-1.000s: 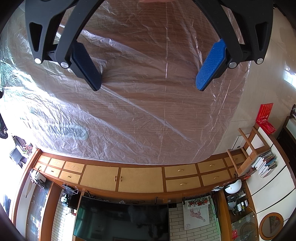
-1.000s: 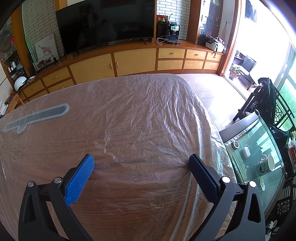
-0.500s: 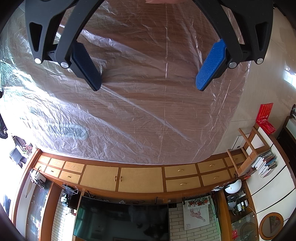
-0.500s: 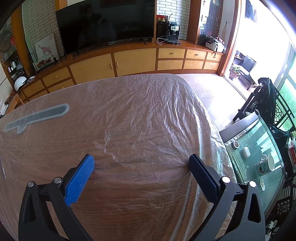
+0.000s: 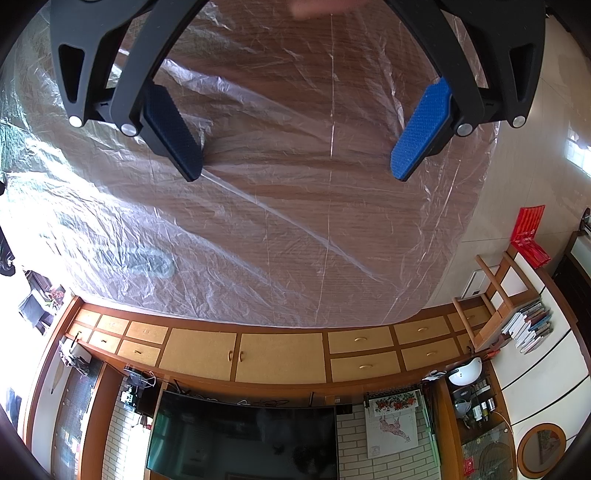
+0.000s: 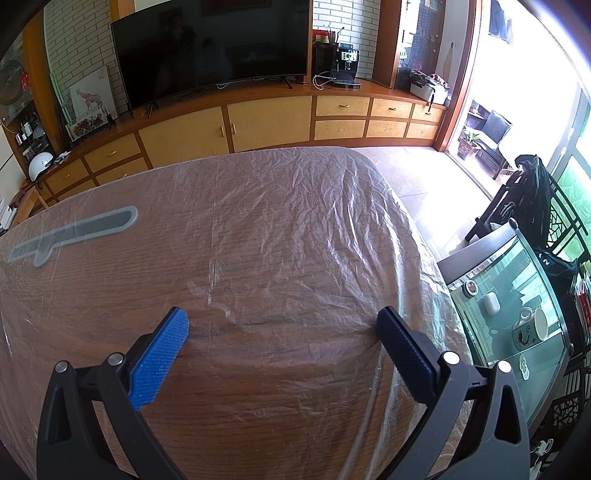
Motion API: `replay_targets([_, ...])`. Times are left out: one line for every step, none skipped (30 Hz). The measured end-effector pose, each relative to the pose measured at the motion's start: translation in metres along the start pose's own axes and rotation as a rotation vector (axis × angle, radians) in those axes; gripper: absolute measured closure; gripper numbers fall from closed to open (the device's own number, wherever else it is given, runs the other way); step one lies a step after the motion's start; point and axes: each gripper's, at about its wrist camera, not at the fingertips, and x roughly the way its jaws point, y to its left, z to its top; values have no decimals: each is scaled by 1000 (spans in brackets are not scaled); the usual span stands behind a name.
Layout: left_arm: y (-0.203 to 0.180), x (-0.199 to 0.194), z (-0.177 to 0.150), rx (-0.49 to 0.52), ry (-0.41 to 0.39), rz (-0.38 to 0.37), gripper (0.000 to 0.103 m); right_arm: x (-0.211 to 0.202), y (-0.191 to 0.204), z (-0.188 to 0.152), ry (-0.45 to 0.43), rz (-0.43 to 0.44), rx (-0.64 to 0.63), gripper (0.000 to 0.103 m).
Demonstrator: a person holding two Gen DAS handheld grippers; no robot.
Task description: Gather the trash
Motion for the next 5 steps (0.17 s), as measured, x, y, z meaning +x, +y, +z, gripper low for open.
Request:
replay_targets([0, 0, 1, 0, 0, 0, 1, 0, 1, 0, 0, 0, 0, 4])
replay_targets([1, 1, 1, 0, 0, 0, 1, 0, 0, 0, 0, 0, 0, 4])
replay_targets([1, 1, 1, 0, 0, 0, 1, 0, 0, 0, 0, 0, 0, 4])
replay_targets([1, 1, 1, 0, 0, 0, 1, 0, 0, 0, 0, 0, 0, 4])
replay_targets([1, 1, 1, 0, 0, 0, 1, 0, 0, 0, 0, 0, 0, 4])
